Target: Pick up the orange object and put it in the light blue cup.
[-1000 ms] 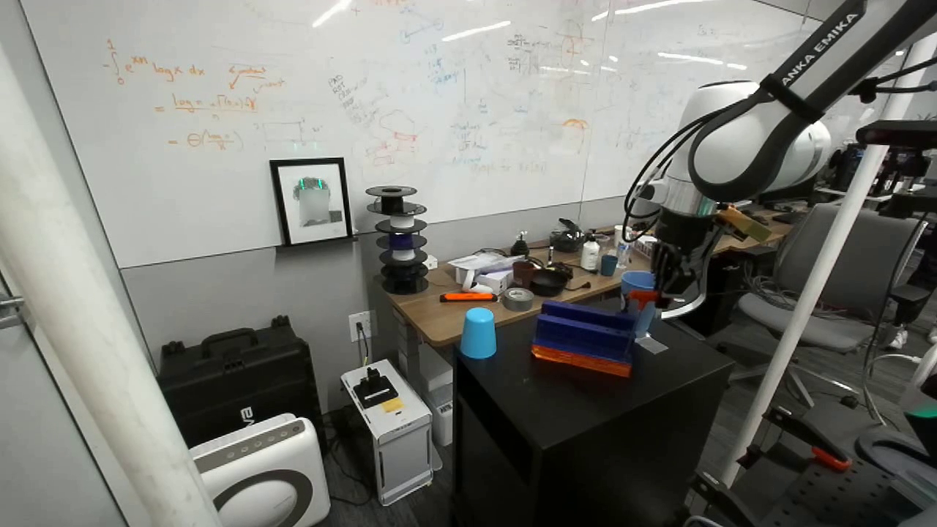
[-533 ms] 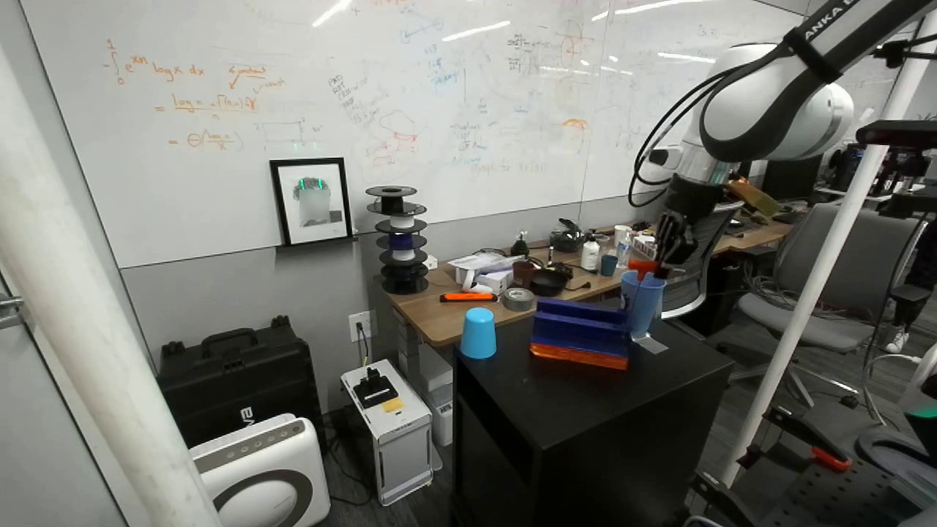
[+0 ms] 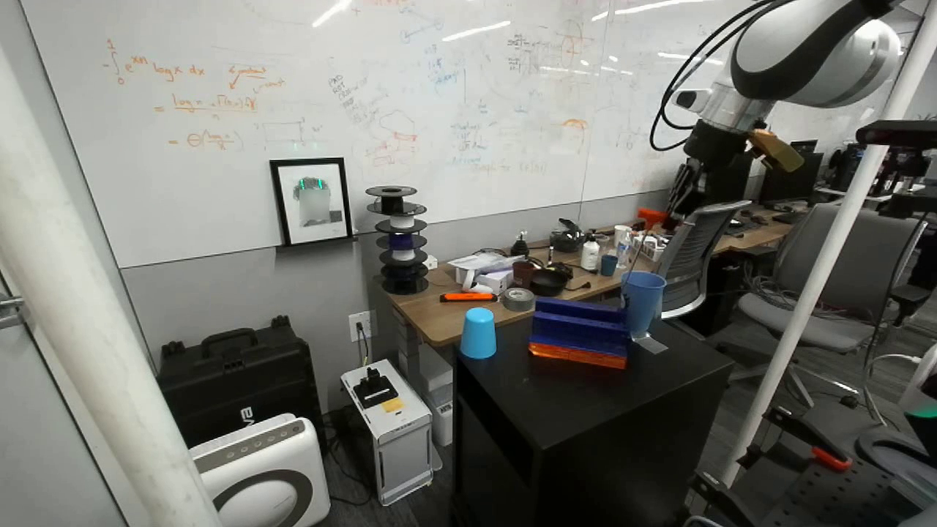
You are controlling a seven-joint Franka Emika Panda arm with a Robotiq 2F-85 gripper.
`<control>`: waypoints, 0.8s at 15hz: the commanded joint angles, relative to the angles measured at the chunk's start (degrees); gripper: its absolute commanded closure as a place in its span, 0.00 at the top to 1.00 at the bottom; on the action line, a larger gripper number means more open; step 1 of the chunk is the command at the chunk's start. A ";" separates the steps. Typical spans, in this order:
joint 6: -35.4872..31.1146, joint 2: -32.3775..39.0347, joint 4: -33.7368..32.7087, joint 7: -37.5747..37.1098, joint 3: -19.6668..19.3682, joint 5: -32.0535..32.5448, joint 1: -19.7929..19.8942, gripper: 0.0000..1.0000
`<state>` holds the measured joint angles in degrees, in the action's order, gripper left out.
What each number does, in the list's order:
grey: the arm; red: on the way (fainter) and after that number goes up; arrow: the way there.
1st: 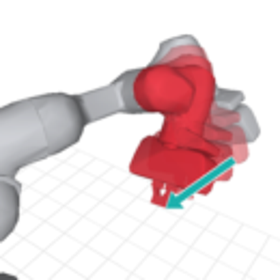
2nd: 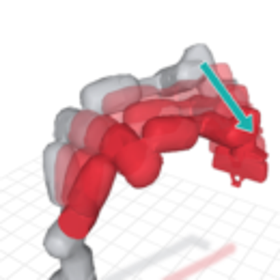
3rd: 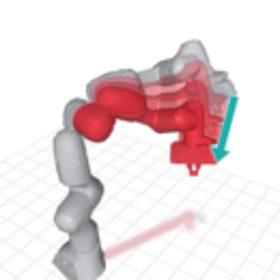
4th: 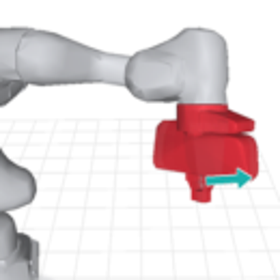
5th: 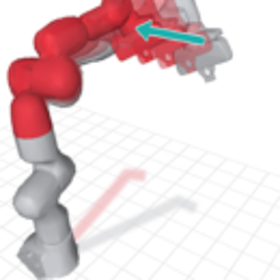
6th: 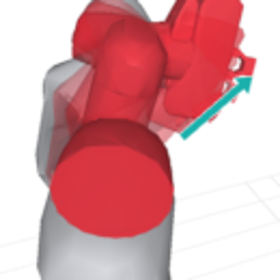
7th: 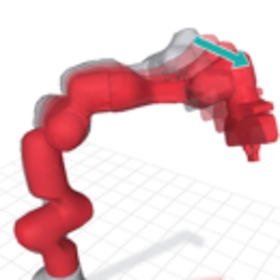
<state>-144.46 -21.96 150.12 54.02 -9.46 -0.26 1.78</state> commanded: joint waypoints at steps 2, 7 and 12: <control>-0.07 0.53 -4.87 -5.62 -0.75 4.63 3.05 0.11; -0.86 6.66 -7.72 -5.83 -3.06 2.77 2.16 0.11; 0.59 16.42 -9.74 -4.03 -3.04 -0.52 1.72 0.11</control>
<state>-144.55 -11.88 143.77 48.93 -12.14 1.67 4.29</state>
